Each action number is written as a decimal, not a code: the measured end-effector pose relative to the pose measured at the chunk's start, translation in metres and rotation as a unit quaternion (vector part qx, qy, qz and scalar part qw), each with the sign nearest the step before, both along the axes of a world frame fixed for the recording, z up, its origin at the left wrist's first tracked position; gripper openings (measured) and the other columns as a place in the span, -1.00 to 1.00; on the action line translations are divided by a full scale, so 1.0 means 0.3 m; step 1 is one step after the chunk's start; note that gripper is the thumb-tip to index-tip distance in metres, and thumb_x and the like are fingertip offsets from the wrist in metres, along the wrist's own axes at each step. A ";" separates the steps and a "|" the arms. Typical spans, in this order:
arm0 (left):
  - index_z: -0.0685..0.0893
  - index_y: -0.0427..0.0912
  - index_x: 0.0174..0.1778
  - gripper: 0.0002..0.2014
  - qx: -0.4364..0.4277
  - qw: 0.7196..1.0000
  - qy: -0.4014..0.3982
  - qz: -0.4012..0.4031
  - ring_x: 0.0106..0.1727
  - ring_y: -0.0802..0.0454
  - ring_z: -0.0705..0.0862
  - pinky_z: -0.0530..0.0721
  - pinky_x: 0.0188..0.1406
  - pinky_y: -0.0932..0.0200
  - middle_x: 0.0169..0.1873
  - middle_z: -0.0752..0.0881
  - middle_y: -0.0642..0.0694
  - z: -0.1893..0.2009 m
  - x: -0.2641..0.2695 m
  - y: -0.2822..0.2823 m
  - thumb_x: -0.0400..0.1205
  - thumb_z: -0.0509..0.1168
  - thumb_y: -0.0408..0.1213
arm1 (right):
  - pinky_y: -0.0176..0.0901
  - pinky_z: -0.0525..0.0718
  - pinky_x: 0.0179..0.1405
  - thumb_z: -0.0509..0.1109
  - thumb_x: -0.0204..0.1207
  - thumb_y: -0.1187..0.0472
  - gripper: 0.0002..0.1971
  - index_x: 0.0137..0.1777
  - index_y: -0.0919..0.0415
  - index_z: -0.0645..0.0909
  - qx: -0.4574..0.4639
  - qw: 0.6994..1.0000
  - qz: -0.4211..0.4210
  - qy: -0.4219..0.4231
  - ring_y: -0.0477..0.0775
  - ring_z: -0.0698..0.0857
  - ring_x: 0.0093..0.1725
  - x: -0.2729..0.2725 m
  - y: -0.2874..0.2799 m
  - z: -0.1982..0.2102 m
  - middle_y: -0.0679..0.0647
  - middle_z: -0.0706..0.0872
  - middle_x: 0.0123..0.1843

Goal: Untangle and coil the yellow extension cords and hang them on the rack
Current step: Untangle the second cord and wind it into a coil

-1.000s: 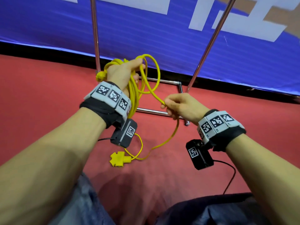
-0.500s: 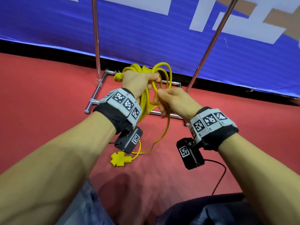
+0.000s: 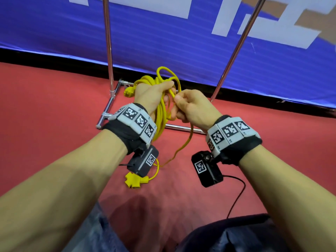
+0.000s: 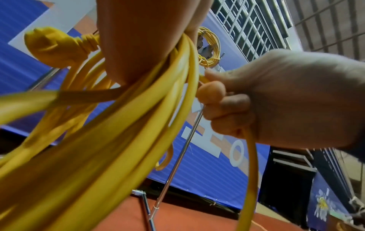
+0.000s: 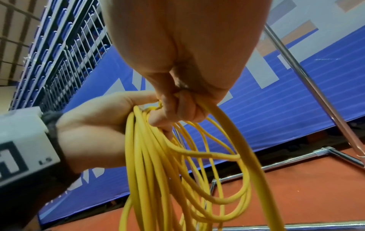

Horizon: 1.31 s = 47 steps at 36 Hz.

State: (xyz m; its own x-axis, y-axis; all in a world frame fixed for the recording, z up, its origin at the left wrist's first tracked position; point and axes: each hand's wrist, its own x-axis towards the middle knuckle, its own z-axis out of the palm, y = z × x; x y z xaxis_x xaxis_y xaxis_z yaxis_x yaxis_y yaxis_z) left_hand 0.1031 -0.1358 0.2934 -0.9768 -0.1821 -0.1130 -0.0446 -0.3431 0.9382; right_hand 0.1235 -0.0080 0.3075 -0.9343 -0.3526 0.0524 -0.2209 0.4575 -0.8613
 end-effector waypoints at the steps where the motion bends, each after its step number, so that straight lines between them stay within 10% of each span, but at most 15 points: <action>1: 0.70 -0.24 -0.53 -0.71 0.006 1.000 -0.006 -0.004 -0.64 0.09 0.48 0.48 -0.57 0.28 -0.46 0.65 -0.21 -0.003 -0.003 0.000 0.55 0.43 -0.39 | -0.24 0.47 -0.51 0.10 0.74 0.25 -0.72 -0.21 0.25 0.48 0.005 1.000 0.000 -0.003 -0.06 0.49 -0.57 0.002 -0.003 -0.003 0.15 0.70 -0.42; 9: 0.66 -0.29 -0.49 -0.71 0.053 0.996 -0.010 0.067 -0.64 0.07 0.49 0.50 -0.59 0.22 -0.54 0.68 -0.13 0.013 -0.048 -0.043 0.57 0.42 -0.38 | 0.06 0.61 -0.08 0.18 0.71 0.27 -0.81 -0.15 0.18 0.52 0.043 0.988 0.032 -0.146 0.12 0.68 -0.21 0.051 0.063 -0.091 0.10 0.62 -0.33; 18: 0.70 -0.19 -0.47 -0.83 0.021 0.997 -0.010 0.078 -0.51 -0.05 0.53 0.53 -0.48 0.19 -0.39 0.62 -0.24 0.008 -0.031 -0.047 0.30 0.59 -0.41 | -0.20 0.50 -0.55 0.06 0.75 0.33 -0.77 0.06 0.32 0.56 0.005 0.999 0.024 -0.032 0.00 0.47 -0.55 0.024 0.035 -0.051 0.14 0.67 -0.37; 29: 0.63 -0.25 -0.51 -0.70 0.042 0.999 -0.007 0.024 -0.49 -0.03 0.56 0.52 -0.42 0.18 -0.48 0.63 -0.17 0.008 -0.040 -0.039 0.58 0.37 -0.36 | 0.02 0.52 -0.08 0.17 0.72 0.28 -0.74 -0.20 0.30 0.55 -0.048 0.985 0.052 -0.155 0.24 0.56 -0.17 0.044 0.026 -0.073 0.19 0.67 -0.37; 40: 0.60 -0.31 -0.34 -0.79 0.153 0.988 0.021 -0.012 -0.59 0.08 0.60 0.61 -0.53 0.26 -0.54 0.62 -0.11 0.054 -0.029 -0.068 0.63 0.29 -0.49 | -0.24 0.55 -0.49 0.22 0.72 0.23 -0.77 0.07 0.37 0.66 0.029 0.986 0.123 -0.109 0.03 0.57 -0.55 0.070 0.033 -0.067 0.15 0.68 -0.41; 47: 0.50 -0.21 -0.31 -0.79 0.199 0.979 0.019 -0.047 -0.68 0.16 0.39 0.39 -0.68 0.31 -0.50 0.54 -0.05 0.057 -0.040 -0.140 0.66 0.20 -0.41 | -0.24 0.55 -0.38 0.42 0.58 0.09 -0.77 -0.20 0.23 0.77 0.144 0.977 0.105 -0.119 0.00 0.59 -0.43 0.065 0.065 -0.078 0.17 0.71 -0.43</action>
State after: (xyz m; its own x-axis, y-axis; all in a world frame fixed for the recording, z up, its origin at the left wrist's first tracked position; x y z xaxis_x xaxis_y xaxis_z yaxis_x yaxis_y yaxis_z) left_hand 0.0911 -0.1779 0.3105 -0.9920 -0.0398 -0.1200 -0.0615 -0.6770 0.7334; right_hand 0.1430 0.0116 0.2841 -0.8133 -0.5062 -0.2870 -0.1460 0.6550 -0.7414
